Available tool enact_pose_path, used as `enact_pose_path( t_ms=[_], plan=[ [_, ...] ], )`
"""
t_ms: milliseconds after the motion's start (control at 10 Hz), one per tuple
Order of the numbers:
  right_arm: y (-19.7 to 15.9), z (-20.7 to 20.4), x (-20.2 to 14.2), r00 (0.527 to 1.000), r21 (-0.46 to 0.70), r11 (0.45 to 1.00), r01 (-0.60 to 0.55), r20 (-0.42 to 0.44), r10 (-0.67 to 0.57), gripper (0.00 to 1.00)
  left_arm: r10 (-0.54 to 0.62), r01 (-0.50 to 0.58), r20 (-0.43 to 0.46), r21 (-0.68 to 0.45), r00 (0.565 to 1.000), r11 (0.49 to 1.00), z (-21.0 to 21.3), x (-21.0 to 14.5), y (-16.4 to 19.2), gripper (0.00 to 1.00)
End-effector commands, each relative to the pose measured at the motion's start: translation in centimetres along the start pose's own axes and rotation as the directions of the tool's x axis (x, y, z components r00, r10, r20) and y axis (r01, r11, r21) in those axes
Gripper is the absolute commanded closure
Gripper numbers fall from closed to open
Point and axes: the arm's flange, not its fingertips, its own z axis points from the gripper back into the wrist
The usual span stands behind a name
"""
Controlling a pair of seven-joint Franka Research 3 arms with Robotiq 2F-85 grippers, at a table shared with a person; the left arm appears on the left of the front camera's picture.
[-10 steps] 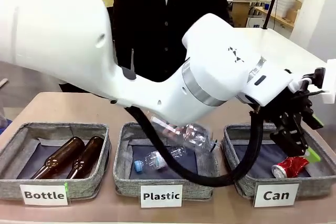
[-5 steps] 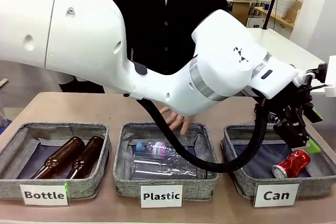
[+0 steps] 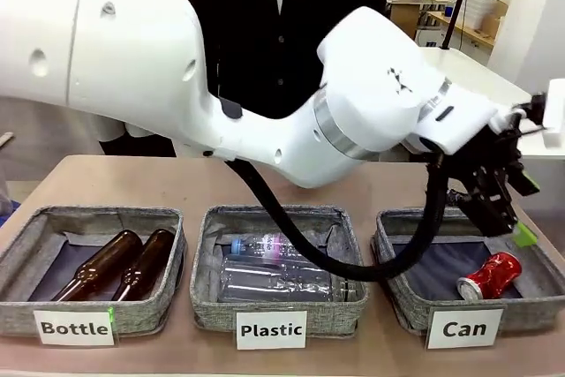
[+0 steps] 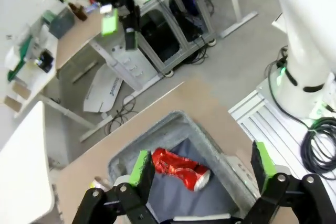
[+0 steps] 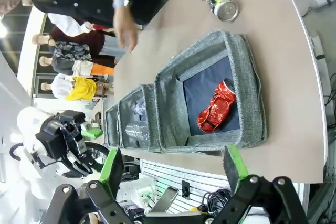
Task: Sort the can waste into the basket.
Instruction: Pick up the can waste from the table and place it in the right Fabric basket.
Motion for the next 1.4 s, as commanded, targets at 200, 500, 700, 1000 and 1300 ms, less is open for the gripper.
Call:
enact_pose_path(
  t_ms=[200, 500, 700, 1000, 1300],
  plan=[
    [6.1, -3.4, -0.1, 0.995, 0.147, 0.984, -0.097, -0.007, 0.099, 0.0, 0.308, -0.305, -0.037, 0.063, 0.951, 0.95, 17.1, -5.0, -5.4, 0.05],
    [11.6, -10.6, -2.5, 0.967, 0.25, 0.962, -0.108, -0.2, 0.16, 0.0, 0.639, -0.642, 0.07, 0.138, 0.766, 0.754, 30.9, -12.0, -11.7, 0.05],
    [15.4, -16.2, -4.7, 0.902, 0.33, 0.944, -0.028, -0.399, 0.167, 0.0, 0.833, -0.856, 0.198, 0.107, 0.516, 0.505, 39.1, -17.7, -17.6, 0.05],
    [16.9, -22.5, -6.4, 0.817, 0.228, 0.963, 0.145, -0.576, 0.014, 0.0, 0.885, -0.953, 0.39, -0.052, 0.256, 0.298, 47.0, -25.2, -27.0, 0.05],
    [14.8, -23.4, -5.2, 0.838, 0.24, 0.947, 0.212, -0.543, -0.05, 0.0, 0.812, -0.977, 0.584, -0.171, 0.003, 0.127, 50.2, -33.1, -38.1, 0.05]
  ],
)
